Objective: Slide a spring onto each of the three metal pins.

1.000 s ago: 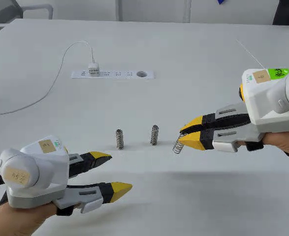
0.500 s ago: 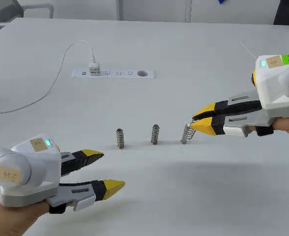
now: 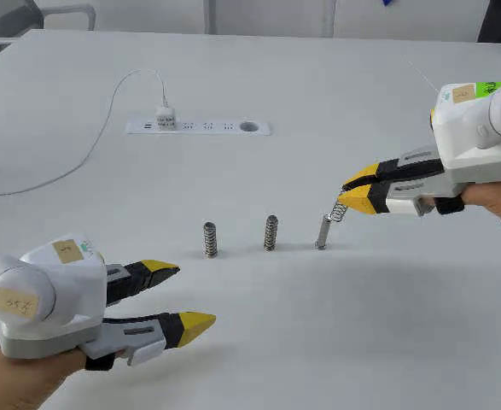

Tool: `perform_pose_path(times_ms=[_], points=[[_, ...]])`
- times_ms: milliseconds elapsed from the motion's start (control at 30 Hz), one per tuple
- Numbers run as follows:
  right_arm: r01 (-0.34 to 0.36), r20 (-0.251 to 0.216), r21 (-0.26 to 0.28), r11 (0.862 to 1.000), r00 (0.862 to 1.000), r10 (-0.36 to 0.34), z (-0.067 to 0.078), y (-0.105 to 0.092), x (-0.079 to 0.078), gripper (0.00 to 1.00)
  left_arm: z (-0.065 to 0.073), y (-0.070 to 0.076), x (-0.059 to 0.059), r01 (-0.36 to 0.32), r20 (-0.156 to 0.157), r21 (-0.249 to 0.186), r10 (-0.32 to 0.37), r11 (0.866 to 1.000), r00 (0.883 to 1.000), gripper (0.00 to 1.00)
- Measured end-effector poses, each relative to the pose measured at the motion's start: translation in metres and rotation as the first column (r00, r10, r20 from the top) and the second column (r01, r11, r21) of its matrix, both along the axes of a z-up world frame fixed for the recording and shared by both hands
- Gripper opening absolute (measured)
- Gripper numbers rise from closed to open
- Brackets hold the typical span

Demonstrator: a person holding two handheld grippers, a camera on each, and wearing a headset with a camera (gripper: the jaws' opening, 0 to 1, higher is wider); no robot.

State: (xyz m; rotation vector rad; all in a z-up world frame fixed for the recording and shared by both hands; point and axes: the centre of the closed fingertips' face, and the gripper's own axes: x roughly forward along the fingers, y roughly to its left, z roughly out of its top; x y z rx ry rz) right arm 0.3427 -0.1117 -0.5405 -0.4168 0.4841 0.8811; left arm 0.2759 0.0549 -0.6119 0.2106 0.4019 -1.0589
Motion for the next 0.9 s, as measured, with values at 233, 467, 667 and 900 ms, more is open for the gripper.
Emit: perform_pose_path(times_ms=[233,467,667,900], points=[[0.001,-0.004,-0.020,1.000,1.000,-0.002,-0.006,0.001,0.007,0.11,0.000,0.002,0.000,-0.002,-0.001,0.004,0.002,1.000,1.000,0.49],[0.003,-0.015,-0.024,1.000,1.000,-0.004,-0.009,0.000,0.011,0.11,-0.002,0.003,0.001,-0.005,-0.005,0.004,0.005,1.000,1.000,0.49],[0.000,-0.022,-0.026,1.000,1.000,0.000,-0.011,0.001,0.012,0.11,-0.002,0.004,0.001,-0.006,-0.007,0.005,0.006,1.000,1.000,0.49],[-0.006,-0.031,-0.036,0.999,0.999,0.005,-0.015,0.002,0.013,0.11,-0.003,0.004,0.000,-0.006,-0.008,0.008,0.006,1.000,1.000,0.48]])
